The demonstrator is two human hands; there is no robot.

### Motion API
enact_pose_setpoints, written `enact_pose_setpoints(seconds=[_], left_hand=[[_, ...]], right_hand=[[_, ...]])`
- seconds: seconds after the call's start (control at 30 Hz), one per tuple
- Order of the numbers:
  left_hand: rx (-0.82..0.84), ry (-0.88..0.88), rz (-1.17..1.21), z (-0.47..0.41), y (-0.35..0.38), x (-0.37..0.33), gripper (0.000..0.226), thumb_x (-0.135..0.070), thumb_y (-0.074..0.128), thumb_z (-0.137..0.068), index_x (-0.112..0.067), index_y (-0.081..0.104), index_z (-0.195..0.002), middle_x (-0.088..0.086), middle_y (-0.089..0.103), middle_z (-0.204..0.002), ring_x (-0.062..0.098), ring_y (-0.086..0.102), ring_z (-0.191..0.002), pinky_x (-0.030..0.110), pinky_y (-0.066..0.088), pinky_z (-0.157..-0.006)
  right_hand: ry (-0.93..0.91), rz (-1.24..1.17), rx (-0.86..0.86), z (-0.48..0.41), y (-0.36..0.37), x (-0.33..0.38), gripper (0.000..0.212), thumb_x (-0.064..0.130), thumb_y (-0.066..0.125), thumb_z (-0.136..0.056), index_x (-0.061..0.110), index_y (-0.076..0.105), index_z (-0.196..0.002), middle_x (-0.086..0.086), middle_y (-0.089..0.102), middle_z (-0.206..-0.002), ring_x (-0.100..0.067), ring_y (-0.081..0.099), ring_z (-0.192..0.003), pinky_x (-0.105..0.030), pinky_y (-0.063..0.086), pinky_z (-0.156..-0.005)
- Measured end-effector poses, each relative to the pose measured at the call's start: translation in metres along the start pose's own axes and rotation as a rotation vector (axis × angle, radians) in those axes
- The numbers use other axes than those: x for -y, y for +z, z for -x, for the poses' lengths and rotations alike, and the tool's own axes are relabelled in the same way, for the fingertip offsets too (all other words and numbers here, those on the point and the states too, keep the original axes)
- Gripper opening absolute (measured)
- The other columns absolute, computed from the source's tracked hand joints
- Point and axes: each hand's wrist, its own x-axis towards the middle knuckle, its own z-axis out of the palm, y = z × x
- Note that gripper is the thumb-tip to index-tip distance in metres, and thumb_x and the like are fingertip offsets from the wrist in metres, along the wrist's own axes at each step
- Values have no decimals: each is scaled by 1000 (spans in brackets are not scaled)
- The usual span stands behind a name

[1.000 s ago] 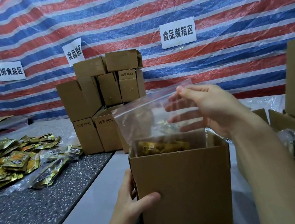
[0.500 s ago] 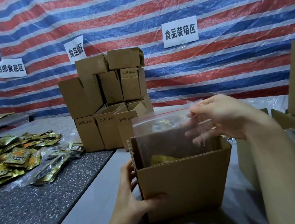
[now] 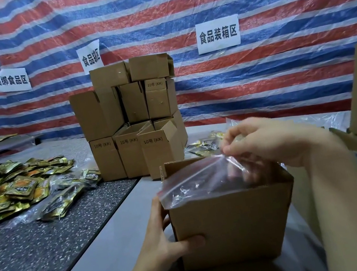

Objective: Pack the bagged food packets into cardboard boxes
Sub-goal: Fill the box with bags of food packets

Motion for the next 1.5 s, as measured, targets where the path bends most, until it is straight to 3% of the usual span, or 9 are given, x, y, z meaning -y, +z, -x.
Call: enact_pose_setpoints(seconds=[0.23,0.4,0.63,0.8,0.93,1.07,1.2,1.4,1.5], left_hand=[[-32,55,-18,-3,-1,-2,108,-36,92,-41,-28,47,-139,-7,63,-130,10,61,-120,23,48,-98],[-36,58,-3,-3,0,-2,105,-36,92,-44,-35,47,-138,-7,62,-134,11,59,-125,23,46,-99],[-53,72,-15,-4,-1,0,100,-35,92,-45,-34,49,-136,-4,67,-125,13,62,-120,24,46,-98],[-64,88,-19,-5,-1,0,92,-35,93,-46,-53,53,-127,-5,66,-126,14,60,-123,25,45,-99],[-62,80,-11,-6,-1,0,92,-36,92,-45,-53,54,-127,-2,66,-126,14,62,-119,19,48,-92],[-60,68,2,-6,-1,3,99,-37,93,-43,-42,52,-133,-1,67,-125,17,64,-117,19,51,-88],[-69,75,-7,-5,-1,1,93,-38,93,-44,-58,53,-126,-4,66,-123,13,65,-114,19,51,-86],[-64,59,1,-5,-1,3,96,-37,91,-42,-43,53,-130,-5,68,-118,14,65,-112,19,52,-85],[-59,62,-10,-5,-1,3,97,-38,90,-44,-38,52,-133,-7,69,-118,14,65,-113,19,52,-86]], right_hand=[[58,156,-180,1,-2,4,13,-1,59,-97,3,69,-88,-12,72,-64,-23,71,-55,-31,55,-48],[220,196,-257,-10,11,5,9,-6,62,-91,-2,70,-91,-18,74,-76,-31,76,-79,-48,61,-85],[-43,231,-577,-1,14,18,17,9,86,-76,20,75,-79,4,70,-76,-12,65,-78,-35,55,-71],[-197,266,-207,20,19,34,17,12,89,-72,19,75,-63,6,70,-63,-8,70,-65,-20,54,-49],[-135,430,-60,13,33,35,7,27,77,-87,21,79,-86,5,74,-77,-12,70,-77,-30,61,-70],[-34,621,87,-1,49,35,32,45,54,-100,26,75,-115,5,70,-111,-15,64,-101,-35,55,-91],[76,694,145,-16,62,29,52,52,33,-105,20,61,-136,-4,58,-139,-24,54,-127,-39,41,-107],[151,611,288,-18,65,27,51,38,27,-110,15,38,-154,-6,32,-163,-24,27,-150,-36,21,-119],[155,545,341,-17,64,30,50,40,27,-111,13,47,-148,-8,46,-154,-16,48,-136,-24,36,-106]])
